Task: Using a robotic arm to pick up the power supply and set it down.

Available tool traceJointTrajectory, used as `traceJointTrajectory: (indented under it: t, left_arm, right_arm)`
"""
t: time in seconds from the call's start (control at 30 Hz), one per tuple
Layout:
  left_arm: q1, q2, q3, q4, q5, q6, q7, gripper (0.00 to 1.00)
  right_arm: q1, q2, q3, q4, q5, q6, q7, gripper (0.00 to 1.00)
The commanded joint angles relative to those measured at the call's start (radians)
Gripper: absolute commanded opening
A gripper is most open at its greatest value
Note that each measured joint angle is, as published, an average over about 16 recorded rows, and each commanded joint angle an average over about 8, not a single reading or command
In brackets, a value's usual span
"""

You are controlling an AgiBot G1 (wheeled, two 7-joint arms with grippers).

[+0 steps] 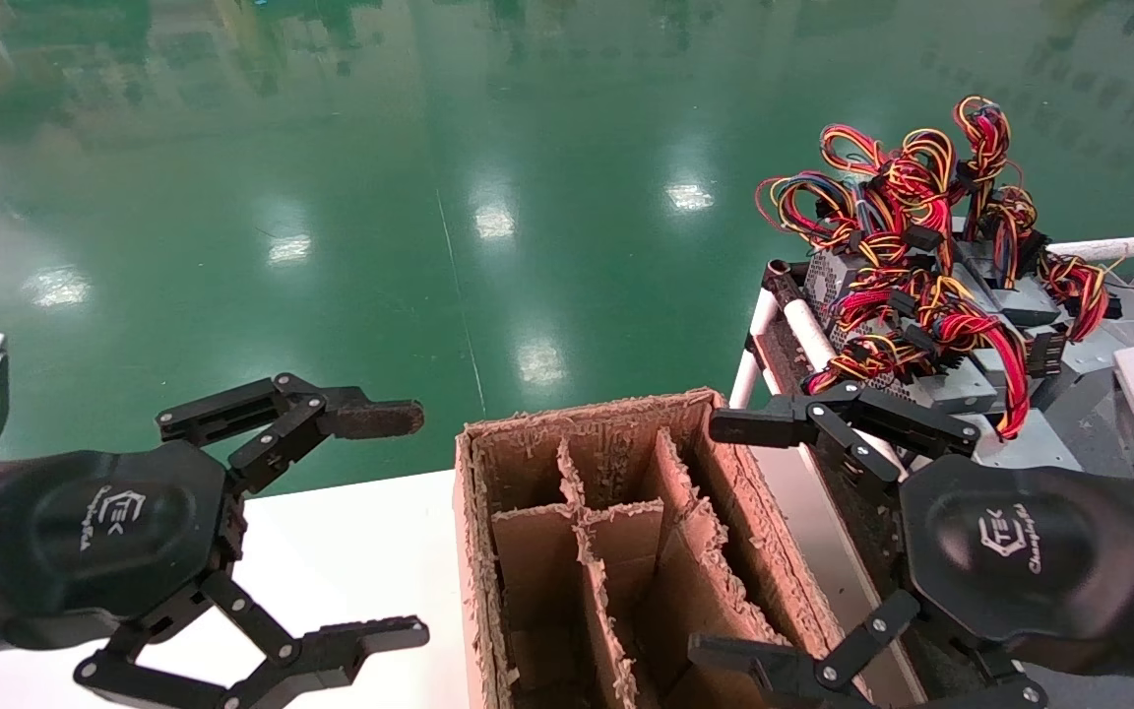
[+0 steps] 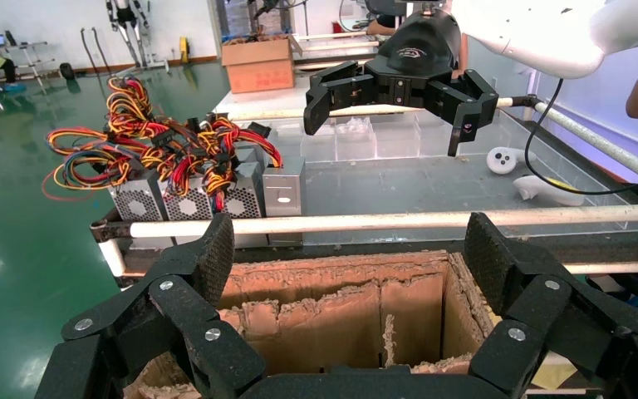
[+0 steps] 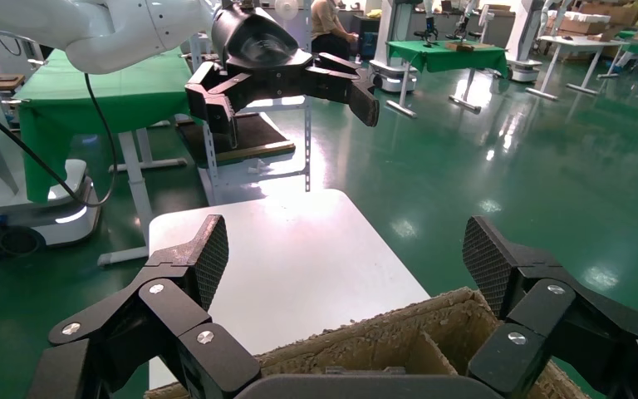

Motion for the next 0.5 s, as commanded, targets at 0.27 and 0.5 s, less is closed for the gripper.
traceJointTrajectory:
  t: [0.27, 0.5]
  left_arm:
    - [0.0, 0.0, 0.0, 0.0, 0.0, 0.0, 0.0, 1.0]
    - [0.0, 0.0, 0.0, 0.0, 0.0, 0.0, 0.0, 1.0]
  right_arm:
    - [0.0, 0.0, 0.0, -0.001, 0.0, 0.0, 0.0, 1.0]
    - [0.001, 0.0, 0.0, -0.001, 0.0, 0.0, 0.0, 1.0]
